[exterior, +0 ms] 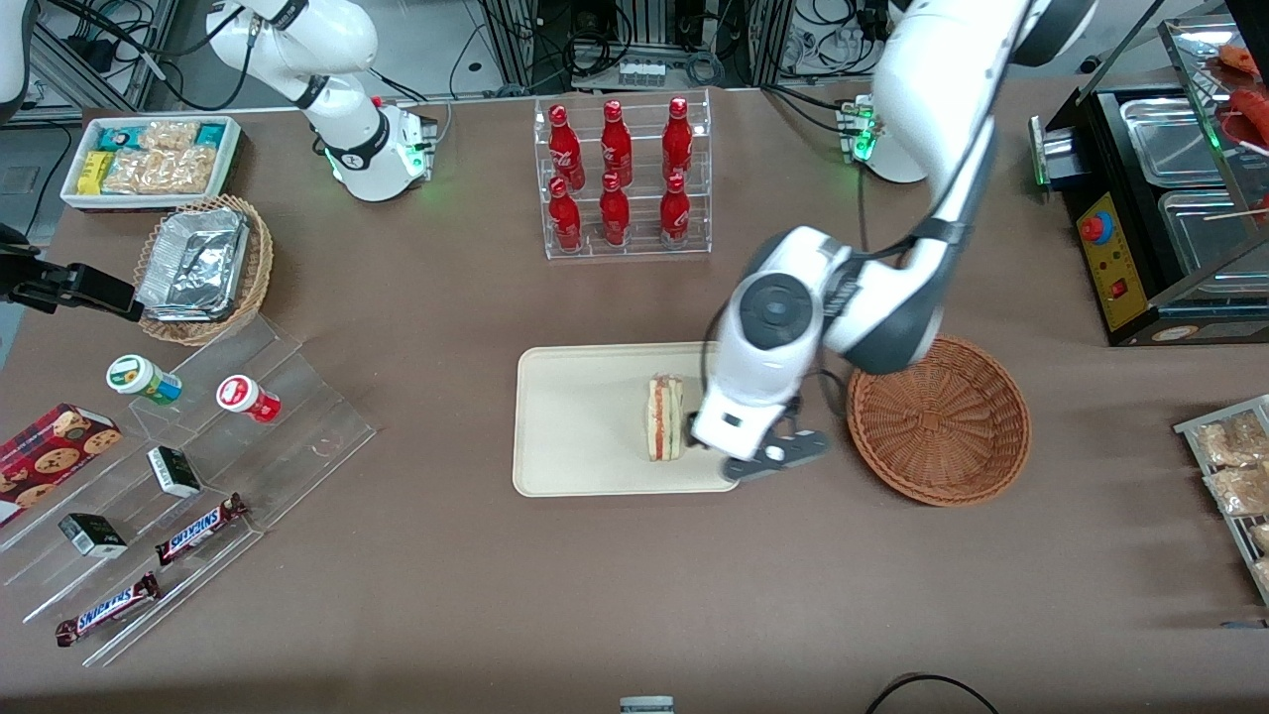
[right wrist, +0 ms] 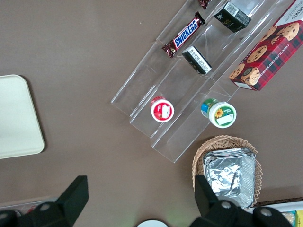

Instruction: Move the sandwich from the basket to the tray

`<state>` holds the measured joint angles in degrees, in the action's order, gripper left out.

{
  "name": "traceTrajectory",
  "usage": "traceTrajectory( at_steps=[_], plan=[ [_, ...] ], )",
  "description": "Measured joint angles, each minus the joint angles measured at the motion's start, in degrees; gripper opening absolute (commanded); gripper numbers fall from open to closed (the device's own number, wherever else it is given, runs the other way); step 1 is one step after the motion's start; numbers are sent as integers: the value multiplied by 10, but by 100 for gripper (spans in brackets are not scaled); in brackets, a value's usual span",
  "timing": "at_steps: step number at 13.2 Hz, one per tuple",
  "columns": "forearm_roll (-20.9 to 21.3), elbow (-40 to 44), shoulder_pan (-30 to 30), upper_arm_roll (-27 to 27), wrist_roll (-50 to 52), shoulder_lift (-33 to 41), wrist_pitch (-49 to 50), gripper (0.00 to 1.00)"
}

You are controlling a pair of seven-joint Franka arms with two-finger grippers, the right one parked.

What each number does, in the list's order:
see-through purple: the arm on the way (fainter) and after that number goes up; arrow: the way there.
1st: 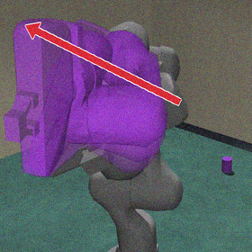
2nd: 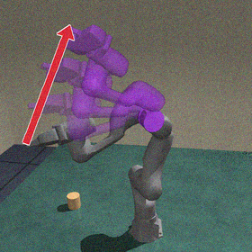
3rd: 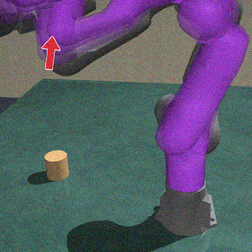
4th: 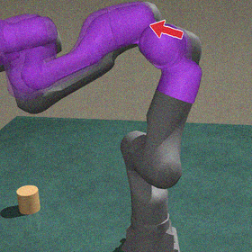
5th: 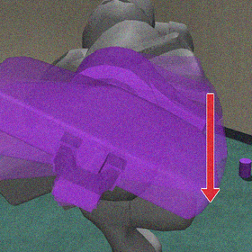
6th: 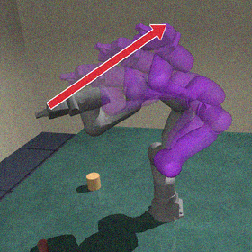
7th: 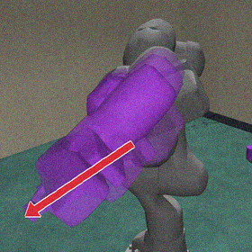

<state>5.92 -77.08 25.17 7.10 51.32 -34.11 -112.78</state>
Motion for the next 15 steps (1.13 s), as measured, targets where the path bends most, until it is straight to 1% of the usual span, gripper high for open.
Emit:
traceTrajectory(
  at_steps=[1,4,9,12,15],
  plan=[
    [-3,0,-18,0,-15,8,17,100],
    [-32,0,-80,0,-68,29,63,100],
    [-51,-1,-173,0,-177,83,157,100],
    [-50,-35,-203,0,-265,151,211,100],
    [-50,-64,-228,1,-314,225,261,100]
  ],
)
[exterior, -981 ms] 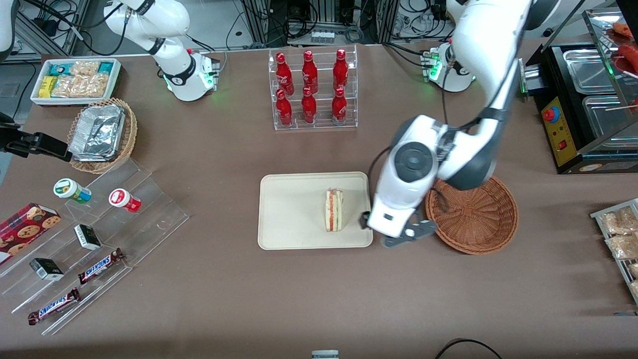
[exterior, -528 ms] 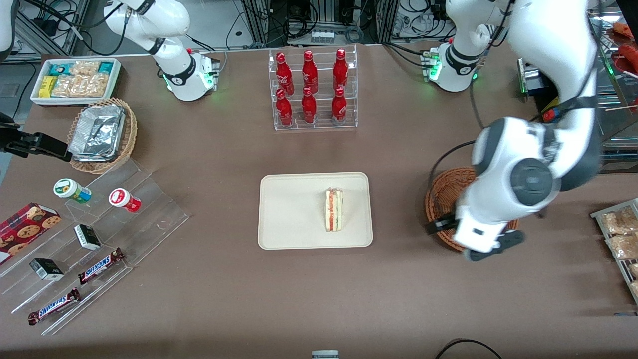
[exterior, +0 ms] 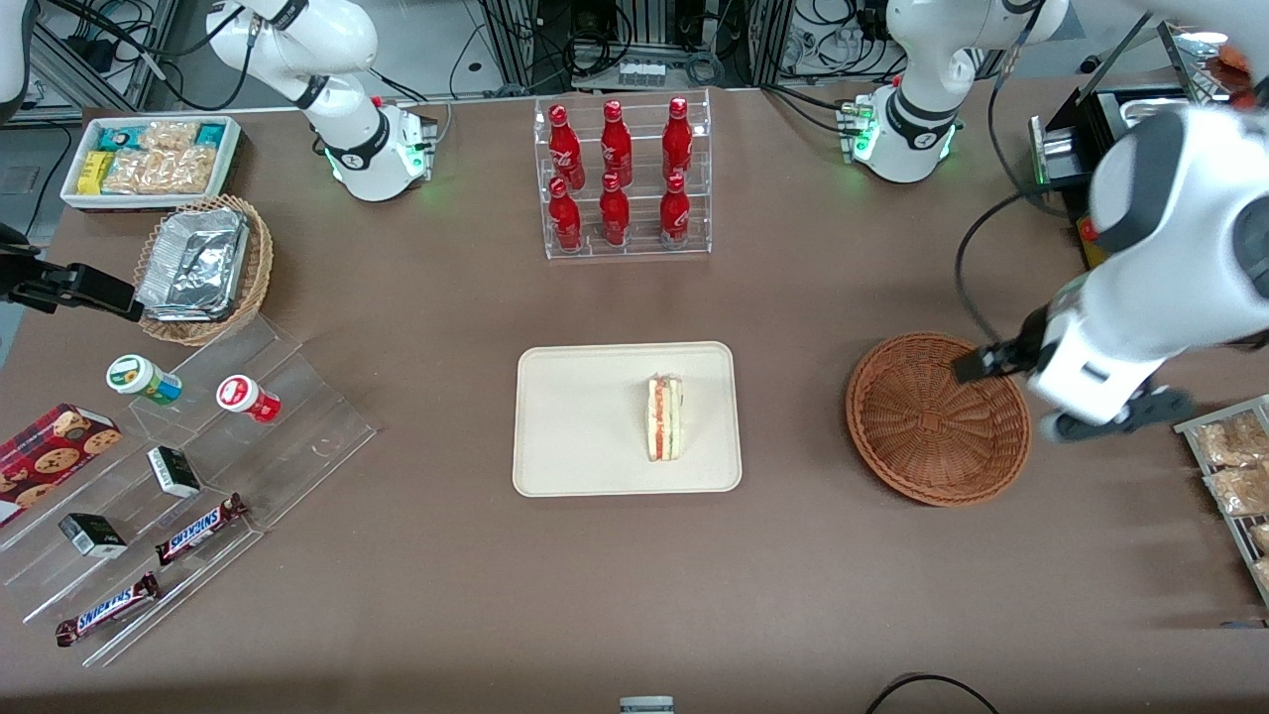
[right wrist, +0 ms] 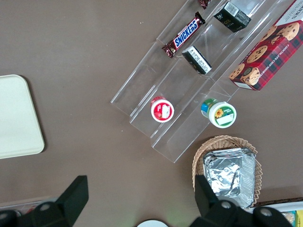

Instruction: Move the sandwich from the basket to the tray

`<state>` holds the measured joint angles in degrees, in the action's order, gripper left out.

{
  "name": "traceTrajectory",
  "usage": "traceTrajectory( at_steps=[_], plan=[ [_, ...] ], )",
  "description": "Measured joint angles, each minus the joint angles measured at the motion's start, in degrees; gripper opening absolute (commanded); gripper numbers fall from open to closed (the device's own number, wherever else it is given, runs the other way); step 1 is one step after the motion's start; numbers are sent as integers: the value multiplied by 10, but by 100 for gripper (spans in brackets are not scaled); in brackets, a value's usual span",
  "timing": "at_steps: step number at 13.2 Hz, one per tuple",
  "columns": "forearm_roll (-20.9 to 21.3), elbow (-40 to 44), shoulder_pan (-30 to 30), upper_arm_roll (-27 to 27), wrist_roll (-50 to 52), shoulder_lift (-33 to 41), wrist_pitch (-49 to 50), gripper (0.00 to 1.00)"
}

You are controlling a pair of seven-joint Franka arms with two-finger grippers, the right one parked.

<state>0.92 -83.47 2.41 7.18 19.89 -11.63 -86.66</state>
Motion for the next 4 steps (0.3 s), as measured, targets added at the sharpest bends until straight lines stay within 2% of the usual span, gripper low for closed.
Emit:
traceTrajectory(
  at_steps=[4],
  plan=[
    [0,-12,-36,0,-65,73,54,100]
  ],
)
